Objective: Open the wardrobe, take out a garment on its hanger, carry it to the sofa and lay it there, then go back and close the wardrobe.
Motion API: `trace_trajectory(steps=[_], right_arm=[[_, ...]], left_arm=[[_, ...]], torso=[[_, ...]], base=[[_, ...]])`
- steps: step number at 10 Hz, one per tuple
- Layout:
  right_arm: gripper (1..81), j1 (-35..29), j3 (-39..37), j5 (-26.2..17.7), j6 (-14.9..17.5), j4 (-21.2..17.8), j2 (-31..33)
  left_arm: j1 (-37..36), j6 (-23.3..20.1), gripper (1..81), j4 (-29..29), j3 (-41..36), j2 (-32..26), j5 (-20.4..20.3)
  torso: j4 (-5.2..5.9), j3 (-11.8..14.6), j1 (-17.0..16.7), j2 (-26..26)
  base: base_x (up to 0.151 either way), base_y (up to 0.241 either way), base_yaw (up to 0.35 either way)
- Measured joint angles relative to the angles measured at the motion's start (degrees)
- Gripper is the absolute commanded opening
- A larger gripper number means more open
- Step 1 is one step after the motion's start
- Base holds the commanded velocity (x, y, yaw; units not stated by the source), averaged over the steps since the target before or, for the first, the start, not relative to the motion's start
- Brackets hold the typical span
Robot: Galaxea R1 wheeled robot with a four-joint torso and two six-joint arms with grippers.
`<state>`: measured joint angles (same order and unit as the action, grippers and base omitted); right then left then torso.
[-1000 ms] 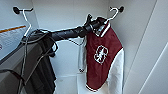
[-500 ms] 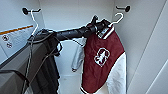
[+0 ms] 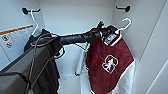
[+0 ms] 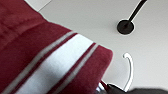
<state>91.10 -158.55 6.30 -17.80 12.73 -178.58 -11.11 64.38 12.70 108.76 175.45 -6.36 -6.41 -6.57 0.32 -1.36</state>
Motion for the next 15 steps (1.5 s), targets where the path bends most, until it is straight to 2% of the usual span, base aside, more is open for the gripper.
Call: trace_trajectory(steps=[2,4,7,12,15], right_arm=[[81.1,0.0,0.0,0.0,0.2,0.0,0.0],[81.1,0.0,0.0,-0.2,0.4,0.0,0.0],[81.1,0.3,0.0,-0.1,0.4,0.0,0.0],[81.1,0.2,0.0,-0.1,0.5,0.0,0.0],[81.1,0.2,0.0,-0.1,0.6,0.1,0.0]], left_arm=[[0.1,0.2,1.0,0.1,-4.4,-1.5,0.0],[1.4,0.5,1.0,0.2,-7.1,-4.4,-0.1],[2.4,0.6,1.0,1.0,-10.6,-7.6,-4.0],[5.9,0.4,1.0,1.3,-19.3,-15.1,-6.6],[8.1,0.4,1.0,1.5,-21.4,-16.4,-7.1]], torso=[[0.0,0.0,0.0,0.0],[0.0,1.5,0.0,0.0],[0.0,3.1,0.0,0.0],[0.0,3.0,0.0,0.0],[0.0,3.0,0.0,0.0]], base=[[0.0,0.0,0.0],[0.0,0.0,0.0],[0.0,0.0,0.0],[0.0,0.0,0.0],[-0.021,0.0,0.0]])
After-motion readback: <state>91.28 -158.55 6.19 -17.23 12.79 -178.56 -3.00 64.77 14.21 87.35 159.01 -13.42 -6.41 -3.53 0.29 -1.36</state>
